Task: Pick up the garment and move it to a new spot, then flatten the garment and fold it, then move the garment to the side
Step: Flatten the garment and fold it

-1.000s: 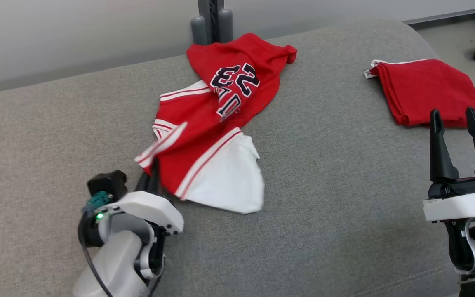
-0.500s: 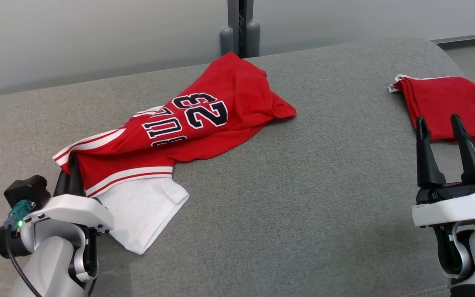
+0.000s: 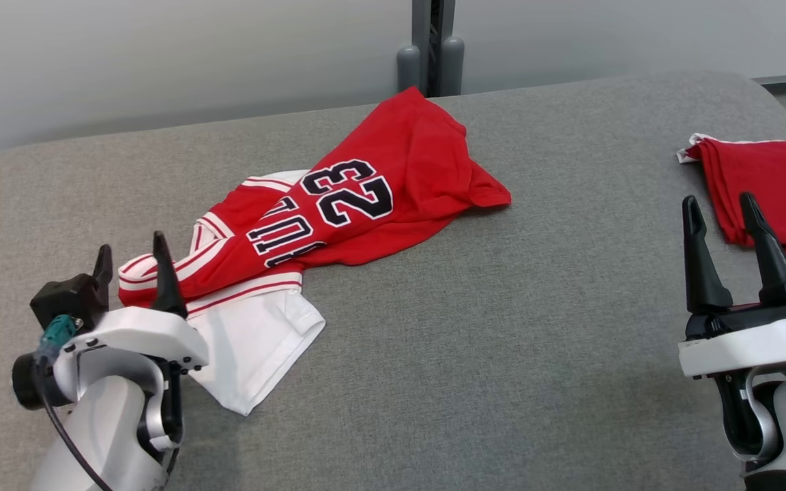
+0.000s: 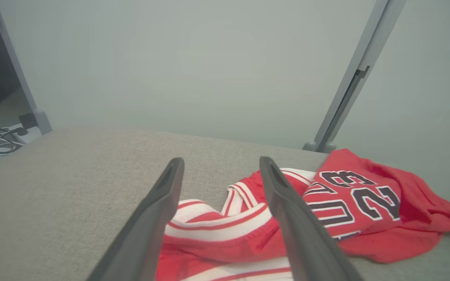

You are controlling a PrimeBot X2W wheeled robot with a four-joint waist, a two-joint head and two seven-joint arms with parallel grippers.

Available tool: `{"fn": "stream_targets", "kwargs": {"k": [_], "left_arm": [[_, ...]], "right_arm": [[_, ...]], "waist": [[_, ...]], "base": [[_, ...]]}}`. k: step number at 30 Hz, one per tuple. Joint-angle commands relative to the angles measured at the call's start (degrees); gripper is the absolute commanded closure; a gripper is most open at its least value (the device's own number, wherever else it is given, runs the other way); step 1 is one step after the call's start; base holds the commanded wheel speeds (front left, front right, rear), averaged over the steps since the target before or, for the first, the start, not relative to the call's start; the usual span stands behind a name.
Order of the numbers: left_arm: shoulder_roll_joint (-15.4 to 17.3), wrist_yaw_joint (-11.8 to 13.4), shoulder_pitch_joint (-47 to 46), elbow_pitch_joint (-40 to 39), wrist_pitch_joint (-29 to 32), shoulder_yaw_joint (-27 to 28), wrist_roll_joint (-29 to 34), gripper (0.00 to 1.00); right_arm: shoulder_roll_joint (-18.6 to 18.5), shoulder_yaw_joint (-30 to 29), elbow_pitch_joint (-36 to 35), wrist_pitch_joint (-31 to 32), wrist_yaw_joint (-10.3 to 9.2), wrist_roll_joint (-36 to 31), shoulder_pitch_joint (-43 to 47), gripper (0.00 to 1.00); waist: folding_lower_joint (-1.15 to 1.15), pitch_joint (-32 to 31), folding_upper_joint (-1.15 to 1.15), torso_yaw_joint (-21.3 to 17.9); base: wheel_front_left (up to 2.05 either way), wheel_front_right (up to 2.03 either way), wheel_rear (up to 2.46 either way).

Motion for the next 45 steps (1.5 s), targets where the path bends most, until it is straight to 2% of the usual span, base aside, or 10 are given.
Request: {"fn": "stream_targets", "kwargs": {"k": [1, 7, 13, 19, 25, 33, 42, 43, 44, 45], "left_arm": [[-0.2, -0.34, 0.51, -0.82, -0.28, 0.03, 0.7, 0.0], [-3.16, -1.59, 4.17, -10.32, -0.58, 1.0, 6.32, 0.0], [-7.08, -4.21, 9.07, -17.37, -0.62, 1.25, 11.14, 0.0], [-9.45, -6.47, 12.25, -18.94, -0.63, -0.15, 13.2, 0.0], [-10.11, -7.79, 11.38, -18.45, -0.62, -2.65, 13.99, 0.0], [-10.21, -5.49, 9.61, -20.38, -0.63, -6.54, 10.44, 0.0], [-10.21, -4.48, 9.85, -21.15, -0.64, -7.01, 9.02, 0.0], [-10.2, -4.41, 9.87, -21.2, -0.64, -7.04, 8.94, 0.0], [-10.21, -4.34, 9.87, -21.23, -0.64, -7.06, 8.86, 0.0], [-10.21, -4.24, 9.89, -21.25, -0.64, -7.06, 8.76, 0.0]], "right_arm": [[-0.43, 0.0, 0.09, -0.3, -0.02, -0.18, 0.44, 0.0], [-0.77, 0.54, 0.93, -0.31, -0.02, -0.05, 1.53, 0.0], [-1.34, 1.06, 1.97, -0.3, -0.02, -1.04, 2.35, 0.0], [-2.75, 3.19, 5.83, -0.31, -0.02, -1.88, 0.37, 0.0], [-5.34, 5.66, 15.71, 0.69, -0.02, -1.45, -5.57, 0.0], [-9.29, 7.67, 32.39, 1.86, -0.02, -0.6, -16.04, 0.0], [-11.54, 10.6, 41.5, 0.64, -0.02, 0.52, -21.12, 0.0], [-11.6, 10.52, 42.47, 0.69, -0.02, 0.91, -21.53, 0.22], [-11.56, 10.78, 43.1, 0.53, -0.02, 1.03, -21.9, 0.82], [-11.53, 10.96, 43.68, 0.33, -0.02, 1.26, -22.26, 1.0]], "waist": [[0.0, -0.47, 0.0, 0.77], [0.0, -1.86, 0.0, 3.94], [0.0, -2.0, 0.0, 7.91], [0.0, -0.25, 0.0, 12.08], [0.0, 3.28, 0.0, 16.75], [0.0, 7.71, 0.0, 23.62], [0.0, 9.04, 0.0, 26.22], [0.0, 9.04, 0.0, 26.31], [0.0, 9.01, 0.0, 26.36], [0.0, 8.95, 0.0, 26.32]], "base": [[0.0, 0.0, 0.0], [0.0, 0.0, 0.0], [0.0, 0.0, 0.0], [0.0, 0.0, 0.0], [0.0, 0.0, 0.0], [0.0, 0.0, 0.0], [0.0, 0.0, 0.0], [0.0, 0.0, 0.0], [0.0, 0.0, 0.0], [0.0, 0.0, 0.0]]}}
